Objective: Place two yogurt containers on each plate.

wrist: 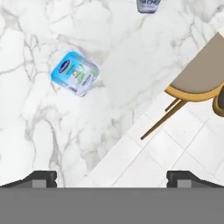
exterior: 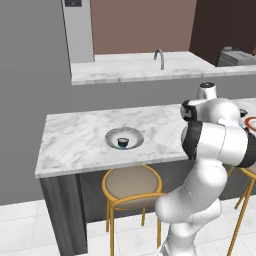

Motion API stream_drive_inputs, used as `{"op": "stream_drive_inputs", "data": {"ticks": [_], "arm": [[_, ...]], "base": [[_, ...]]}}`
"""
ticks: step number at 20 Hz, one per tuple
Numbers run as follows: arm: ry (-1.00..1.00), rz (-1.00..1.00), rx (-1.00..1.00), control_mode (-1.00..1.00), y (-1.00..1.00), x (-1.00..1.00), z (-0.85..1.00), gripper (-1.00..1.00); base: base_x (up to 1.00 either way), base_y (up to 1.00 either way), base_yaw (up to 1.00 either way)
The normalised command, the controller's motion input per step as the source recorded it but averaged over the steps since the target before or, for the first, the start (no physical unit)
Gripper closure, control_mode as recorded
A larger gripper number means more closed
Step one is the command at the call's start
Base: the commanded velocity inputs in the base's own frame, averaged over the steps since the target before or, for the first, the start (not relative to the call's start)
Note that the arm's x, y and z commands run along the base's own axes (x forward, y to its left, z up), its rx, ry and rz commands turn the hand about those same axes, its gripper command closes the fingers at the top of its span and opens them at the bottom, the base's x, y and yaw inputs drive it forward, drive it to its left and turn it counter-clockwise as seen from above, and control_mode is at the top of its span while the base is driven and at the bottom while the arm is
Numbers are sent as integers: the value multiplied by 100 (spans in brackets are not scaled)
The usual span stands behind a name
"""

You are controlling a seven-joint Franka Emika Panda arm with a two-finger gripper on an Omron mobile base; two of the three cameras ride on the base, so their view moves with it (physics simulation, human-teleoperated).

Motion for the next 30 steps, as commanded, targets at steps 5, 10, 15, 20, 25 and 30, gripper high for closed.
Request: {"op": "stream_drive_inputs", "data": {"ticks": [5, 10, 15, 20, 25, 30], "arm": [[0, -17, 3, -100, -37, 43, -27, -100], [1, -9, 7, -100, -23, 55, -18, -100], [3, -2, 13, -100, -17, 58, -2, -100], [5, 0, 11, -100, -17, 34, -5, -100], [0, 0, 1, -100, -7, 13, -17, -100], [0, 0, 0, -100, 0, 9, -37, -100]], "base": [[0, 0, 0], [0, 0, 0], [0, 0, 0], [0, 0, 0], [0, 0, 0], [0, 0, 0]]}}
